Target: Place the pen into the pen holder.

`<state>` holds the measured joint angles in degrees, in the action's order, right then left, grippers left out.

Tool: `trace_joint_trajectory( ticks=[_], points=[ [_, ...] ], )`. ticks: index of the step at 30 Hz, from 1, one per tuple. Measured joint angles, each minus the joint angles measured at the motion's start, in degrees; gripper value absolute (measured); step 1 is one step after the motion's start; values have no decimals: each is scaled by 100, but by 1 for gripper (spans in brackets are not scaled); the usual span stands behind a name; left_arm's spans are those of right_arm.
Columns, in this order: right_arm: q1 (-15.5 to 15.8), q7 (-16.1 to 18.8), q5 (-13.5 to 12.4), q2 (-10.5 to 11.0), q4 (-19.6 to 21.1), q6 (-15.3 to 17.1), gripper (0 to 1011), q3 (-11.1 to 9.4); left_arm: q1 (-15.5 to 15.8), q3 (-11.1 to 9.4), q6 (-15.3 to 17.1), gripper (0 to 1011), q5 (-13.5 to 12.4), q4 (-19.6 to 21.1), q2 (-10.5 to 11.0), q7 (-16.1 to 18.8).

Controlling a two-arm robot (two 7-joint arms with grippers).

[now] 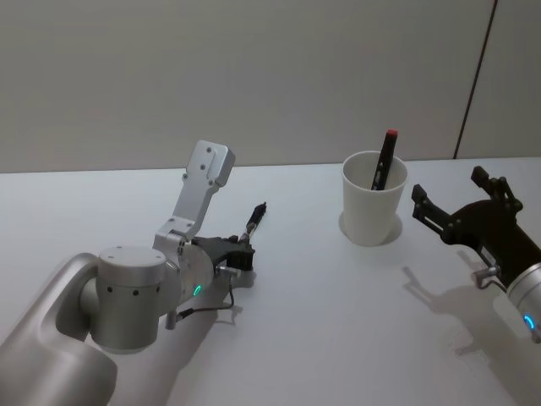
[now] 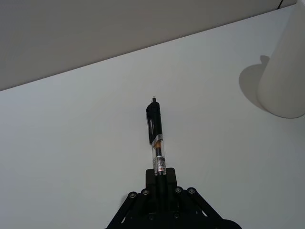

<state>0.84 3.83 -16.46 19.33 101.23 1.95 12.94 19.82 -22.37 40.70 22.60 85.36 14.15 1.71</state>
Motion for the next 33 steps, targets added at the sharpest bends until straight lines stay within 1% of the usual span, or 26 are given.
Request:
trace_joint_trajectory(
  ticks=[8, 13, 20, 21, 23, 24, 26, 29, 33],
  points=[
    [0, 0, 0, 0, 0, 0, 1002, 0, -1, 5, -18, 123, 5, 0, 1, -2],
    [0, 0, 0, 0, 0, 0, 1001, 0, -29, 36, -191, 123, 57, 17, 20, -36],
    [0, 0, 0, 0, 0, 0, 1002, 0, -97, 99, -594, 123, 151, 89, 79, -138],
    [0, 0, 0, 0, 0, 0, 1002, 0, -113, 115, -711, 123, 178, 110, 97, -177],
    [0, 0, 0, 0, 0, 0, 1001, 0, -128, 133, -819, 123, 202, 130, 117, -217],
    [0, 0, 0, 0, 0, -1, 1002, 0, -146, 154, -952, 123, 230, 157, 142, -271],
    [0, 0, 0, 0, 0, 0, 1002, 0, -167, 177, -1066, 123, 254, 185, 168, -319],
    [0, 0, 0, 0, 0, 0, 1001, 0, -220, 231, -1384, 123, 334, 253, 234, -472],
    [0, 0, 0, 0, 0, 0, 1001, 0, -272, 283, -1651, 123, 418, 317, 298, -604]
  ],
)
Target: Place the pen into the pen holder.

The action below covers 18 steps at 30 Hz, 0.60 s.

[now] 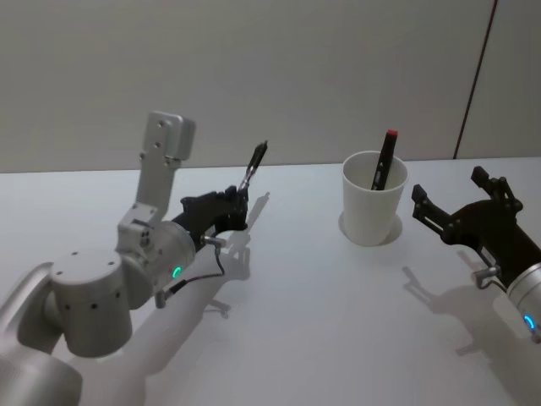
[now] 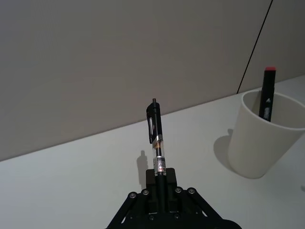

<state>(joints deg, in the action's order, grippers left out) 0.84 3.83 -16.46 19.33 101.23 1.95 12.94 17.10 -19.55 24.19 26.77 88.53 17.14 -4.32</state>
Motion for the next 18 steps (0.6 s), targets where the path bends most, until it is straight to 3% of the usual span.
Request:
trace_joint_trajectory(
  ticks=[8, 18],
  points=[
    [0, 0, 0, 0, 0, 0, 1001, 0, -135, 132, -718, 123, 260, 140, 167, -362],
    [0, 0, 0, 0, 0, 0, 1001, 0, -333, 315, -1727, 123, 794, 262, 385, -1075]
  ],
)
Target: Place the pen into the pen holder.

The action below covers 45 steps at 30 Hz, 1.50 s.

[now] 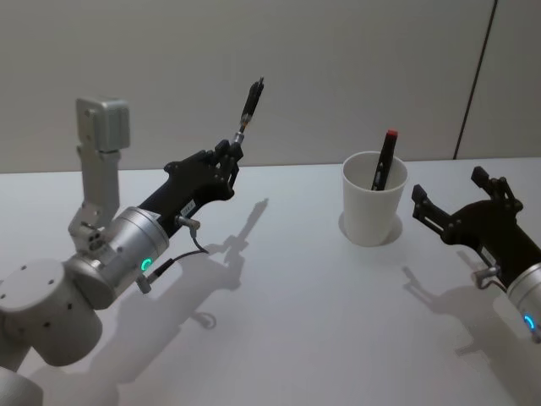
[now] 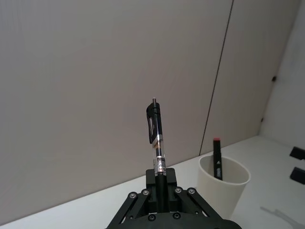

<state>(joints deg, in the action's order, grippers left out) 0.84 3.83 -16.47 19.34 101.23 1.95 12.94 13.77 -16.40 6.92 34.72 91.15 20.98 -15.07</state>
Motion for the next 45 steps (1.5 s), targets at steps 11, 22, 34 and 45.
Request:
trace_joint_trajectory(
  ticks=[11, 22, 34, 45],
  points=[
    [0, 0, 0, 0, 0, 0, 1002, 0, -84, 93, -557, 121, 496, 32, 145, -948],
    [0, 0, 0, 0, 0, 0, 1001, 0, -52, 81, -678, 123, 703, -6, 206, -1963],
    [0, 0, 0, 0, 0, 0, 1001, 0, 164, -98, -543, 123, 528, -185, 94, -2949],
    [0, -1, 0, 0, 0, 0, 1002, 0, 347, -264, -481, 123, 284, -342, -65, -3323]
  ],
)
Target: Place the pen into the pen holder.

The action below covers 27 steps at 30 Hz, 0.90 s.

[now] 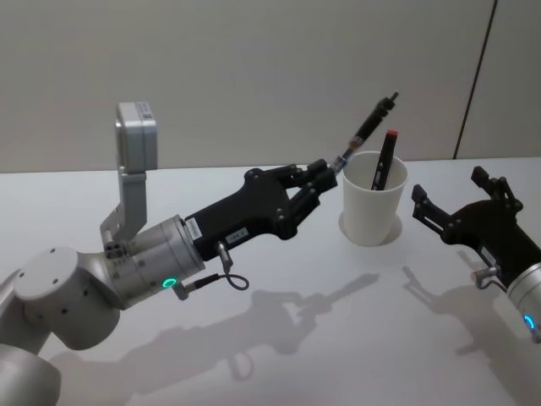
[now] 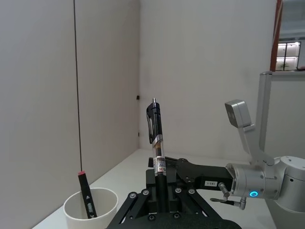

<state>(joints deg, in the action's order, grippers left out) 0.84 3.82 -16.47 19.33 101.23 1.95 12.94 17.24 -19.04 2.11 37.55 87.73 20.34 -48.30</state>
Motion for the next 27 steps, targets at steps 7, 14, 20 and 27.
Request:
trace_joint_trajectory(
  ticks=[7, 14, 20, 27],
  points=[
    [3, 22, -15, 2, 5, 0, 1002, -3, 63, -52, 16, 123, -77, -51, -50, -107],
    [48, 221, -222, 36, 66, -13, 1002, -25, 95, -82, 23, 123, -115, -80, -78, -171],
    [149, 510, -548, 104, 208, -33, 1002, -51, 112, -98, 26, 123, -137, -94, -93, -202],
    [333, 857, -1027, 222, 454, -35, 1001, -86, 122, -109, 30, 123, -154, -104, -104, -223]
  ],
)
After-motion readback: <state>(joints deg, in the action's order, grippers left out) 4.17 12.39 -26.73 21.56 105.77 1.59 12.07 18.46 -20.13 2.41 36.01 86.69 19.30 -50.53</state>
